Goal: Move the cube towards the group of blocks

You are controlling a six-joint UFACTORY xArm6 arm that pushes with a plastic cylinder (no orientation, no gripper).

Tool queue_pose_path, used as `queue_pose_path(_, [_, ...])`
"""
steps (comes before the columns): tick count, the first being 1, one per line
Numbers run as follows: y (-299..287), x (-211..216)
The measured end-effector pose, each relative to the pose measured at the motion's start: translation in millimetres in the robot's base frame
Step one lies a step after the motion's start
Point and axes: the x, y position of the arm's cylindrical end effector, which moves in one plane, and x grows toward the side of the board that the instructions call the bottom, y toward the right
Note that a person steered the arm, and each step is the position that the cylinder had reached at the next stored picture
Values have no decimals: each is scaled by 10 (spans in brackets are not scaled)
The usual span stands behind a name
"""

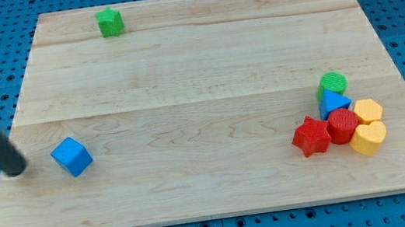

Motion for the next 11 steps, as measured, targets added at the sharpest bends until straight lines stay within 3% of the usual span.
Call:
queue_pose_path(1, [68, 238])
queue_pose_path(3, [1485, -107])
queue_pose_path(5, [819, -208])
queue_pose_path(7, [1744, -441])
queue_pose_path(10, [3809, -519])
queue_pose_path(11, [3470, -584])
